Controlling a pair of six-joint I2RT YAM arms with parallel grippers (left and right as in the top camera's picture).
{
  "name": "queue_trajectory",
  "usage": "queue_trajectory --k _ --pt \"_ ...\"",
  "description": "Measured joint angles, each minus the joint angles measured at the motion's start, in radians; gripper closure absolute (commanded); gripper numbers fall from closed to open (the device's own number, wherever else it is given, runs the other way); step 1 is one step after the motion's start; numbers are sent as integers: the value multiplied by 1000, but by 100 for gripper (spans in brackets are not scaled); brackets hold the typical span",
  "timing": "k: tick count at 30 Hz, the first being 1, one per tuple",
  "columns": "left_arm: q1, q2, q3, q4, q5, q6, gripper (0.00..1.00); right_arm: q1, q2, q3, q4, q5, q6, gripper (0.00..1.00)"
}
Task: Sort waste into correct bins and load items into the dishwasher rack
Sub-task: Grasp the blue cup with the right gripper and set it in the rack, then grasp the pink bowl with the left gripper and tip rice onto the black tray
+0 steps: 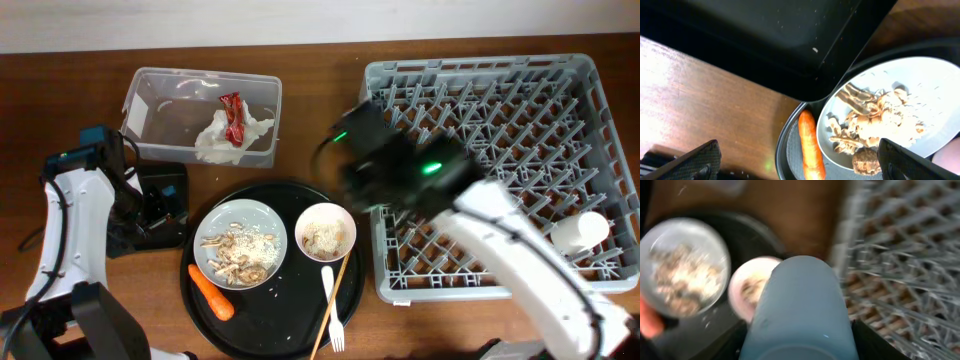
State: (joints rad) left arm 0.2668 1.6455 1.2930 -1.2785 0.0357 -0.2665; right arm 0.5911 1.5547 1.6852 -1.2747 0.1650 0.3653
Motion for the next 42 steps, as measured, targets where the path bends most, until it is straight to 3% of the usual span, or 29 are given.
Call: queue_trajectory --k 3,4,7,10,17,19,21,25,29,31,36,39,42 --pt "-1 0 0 3 -1 0 1 -431 -23 1 5 -20 -42 42" --pt "0 0 0 3 -1 0 1 -690 -13 1 18 -13 -68 43" --pt "0 0 0 3 0 0 1 -1021 26 1 87 -87 -92 43" --pt "0 0 0 3 -1 0 1 -1153 118 1 149 -104 -100 43" --pt "0 0 0 3 -1 0 1 -1185 307 1 290 -102 -106 42" --pt "0 0 0 3 -1 0 1 -1185 362 1 285 -76 -101 14" --pt "0 0 0 3 -1 0 1 -1185 376 1 275 -69 -109 9" --pt "0 0 0 4 -1 0 1 -1185 370 1 241 -101 -108 9" --pt "0 0 0 4 -1 0 1 -1178 130 2 78 -259 -163 9" --pt "0 0 0 5 -1 0 1 -1107 -16 11 -43 -322 -217 9" --pt "-65 0 0 8 14 0 1 -851 -53 -7 -272 -352 -243 11" --pt "-259 0 -1 45 22 -3 1 -809 -140 -214 -237 -351 -237 11" --pt "-433 0 -1 122 18 -6 1 -806 -372 -546 -103 -351 -233 10"
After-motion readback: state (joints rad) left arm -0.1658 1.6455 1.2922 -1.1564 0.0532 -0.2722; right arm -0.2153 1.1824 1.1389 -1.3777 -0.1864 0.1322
